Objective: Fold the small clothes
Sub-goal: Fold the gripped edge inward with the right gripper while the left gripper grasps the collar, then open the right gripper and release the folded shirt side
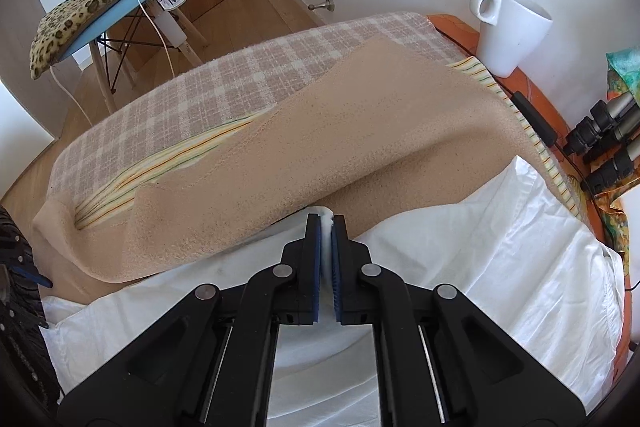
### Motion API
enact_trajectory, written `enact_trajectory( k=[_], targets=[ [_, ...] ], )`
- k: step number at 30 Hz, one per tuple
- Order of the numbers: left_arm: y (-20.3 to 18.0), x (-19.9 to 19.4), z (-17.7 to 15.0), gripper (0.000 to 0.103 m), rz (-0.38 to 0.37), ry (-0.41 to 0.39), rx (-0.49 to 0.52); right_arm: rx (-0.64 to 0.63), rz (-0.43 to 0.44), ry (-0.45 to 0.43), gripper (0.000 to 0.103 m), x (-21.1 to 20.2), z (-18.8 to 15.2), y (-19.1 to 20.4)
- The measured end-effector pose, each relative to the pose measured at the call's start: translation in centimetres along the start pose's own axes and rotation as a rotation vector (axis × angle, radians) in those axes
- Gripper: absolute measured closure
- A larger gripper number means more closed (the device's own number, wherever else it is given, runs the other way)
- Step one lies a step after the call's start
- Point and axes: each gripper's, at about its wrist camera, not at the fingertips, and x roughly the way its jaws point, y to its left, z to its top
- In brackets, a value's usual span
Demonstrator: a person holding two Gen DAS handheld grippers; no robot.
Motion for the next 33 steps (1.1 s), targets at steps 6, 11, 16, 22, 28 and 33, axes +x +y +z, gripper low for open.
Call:
enact_trajectory(
  k=[6, 11, 16, 22, 28, 33],
  targets=[
    [-0.4, 0.1, -0.1, 0.102, -0.079, 0.002, -0.004, 0.059, 0.021, -0.015, 0.098, -1.0, 0.0, -0.7],
    [-1.5, -1.3, 0.2, 0.103, -0.122, -0.043, 0.018, 0.106, 0.025, -0.059, 0.098, -2.4, -0.8, -1.4],
    [-4.2, -1.9, 0.7, 0.103, -0.152, -0.065, 0.095, 0.148, 0.033, -0.123, 0.098, -4.5, -1.9, -2.2],
    [-7.5, -1.1, 1.4, 0.103, -0.197, -0.053, 0.178, 0.22, 0.055, -0.218, 0.098, -7.8, -4.5, -3.8],
    [-11.4, 0.9, 1.6, 0.103, -0.218, -0.004, 0.289, 0.385, 0.012, -0.241, 0.082, -10.8, -8.6, -6.4],
    [-13.8, 2.0, 1.1, 0.103, -0.228, 0.034, 0.349, 0.628, 0.144, -0.22, 0.028, -11.5, -12.6, -8.5]
  ],
)
